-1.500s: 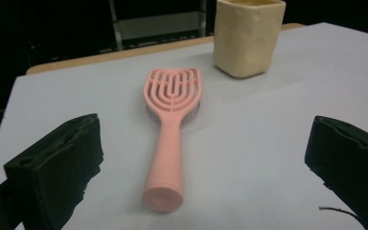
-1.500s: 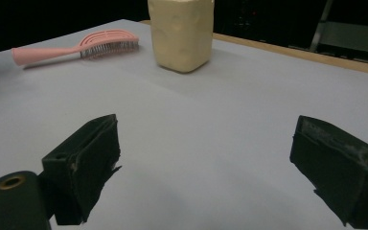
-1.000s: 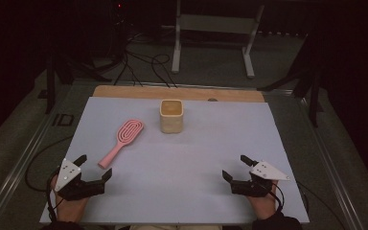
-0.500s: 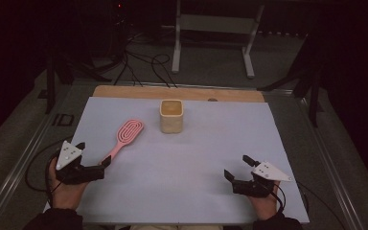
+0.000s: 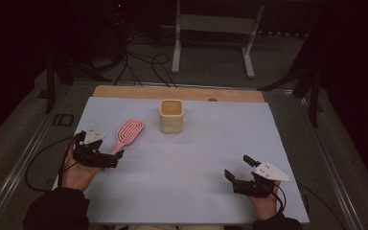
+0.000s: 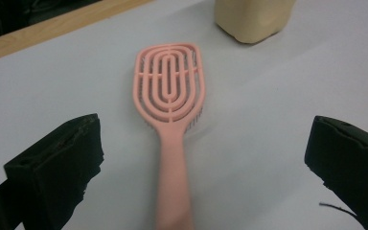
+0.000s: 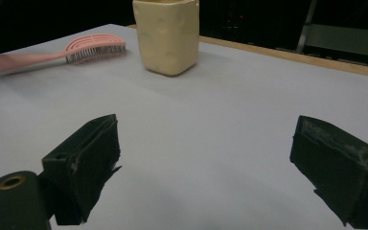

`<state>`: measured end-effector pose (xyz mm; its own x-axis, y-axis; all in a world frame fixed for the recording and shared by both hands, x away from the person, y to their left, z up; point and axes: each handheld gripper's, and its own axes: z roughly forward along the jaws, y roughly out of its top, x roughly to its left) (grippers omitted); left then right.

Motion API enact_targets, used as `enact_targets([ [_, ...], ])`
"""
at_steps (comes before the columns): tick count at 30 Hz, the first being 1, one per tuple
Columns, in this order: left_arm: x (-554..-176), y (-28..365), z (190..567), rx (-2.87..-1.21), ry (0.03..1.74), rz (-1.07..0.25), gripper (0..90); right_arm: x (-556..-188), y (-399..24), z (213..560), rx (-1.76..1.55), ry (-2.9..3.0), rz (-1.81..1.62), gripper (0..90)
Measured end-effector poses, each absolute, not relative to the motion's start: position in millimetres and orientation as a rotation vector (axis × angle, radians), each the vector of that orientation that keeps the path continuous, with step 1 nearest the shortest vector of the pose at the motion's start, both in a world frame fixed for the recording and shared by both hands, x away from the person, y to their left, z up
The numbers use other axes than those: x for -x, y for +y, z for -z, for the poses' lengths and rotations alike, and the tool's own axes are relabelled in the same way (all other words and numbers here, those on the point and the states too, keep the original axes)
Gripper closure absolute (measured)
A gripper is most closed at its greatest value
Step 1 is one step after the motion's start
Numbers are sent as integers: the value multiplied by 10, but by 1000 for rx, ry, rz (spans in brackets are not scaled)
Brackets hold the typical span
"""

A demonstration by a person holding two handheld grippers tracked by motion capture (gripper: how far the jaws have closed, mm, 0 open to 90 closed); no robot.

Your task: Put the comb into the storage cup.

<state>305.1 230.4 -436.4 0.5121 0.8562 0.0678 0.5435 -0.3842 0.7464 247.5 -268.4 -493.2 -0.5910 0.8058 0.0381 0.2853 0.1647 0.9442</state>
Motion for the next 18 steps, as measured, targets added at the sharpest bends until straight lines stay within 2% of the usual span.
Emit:
enact_targets([
  [2, -3141, 2240, 4377, -2137, 1146, -584, 2, -2479, -2689, 4936, -1032, 1969, -1430, 95],
  [18, -3465, 2209, 4459, -2232, 1210, -534, 2, -2472, -2692, 4937, -1035, 1967, -1422, 95],
])
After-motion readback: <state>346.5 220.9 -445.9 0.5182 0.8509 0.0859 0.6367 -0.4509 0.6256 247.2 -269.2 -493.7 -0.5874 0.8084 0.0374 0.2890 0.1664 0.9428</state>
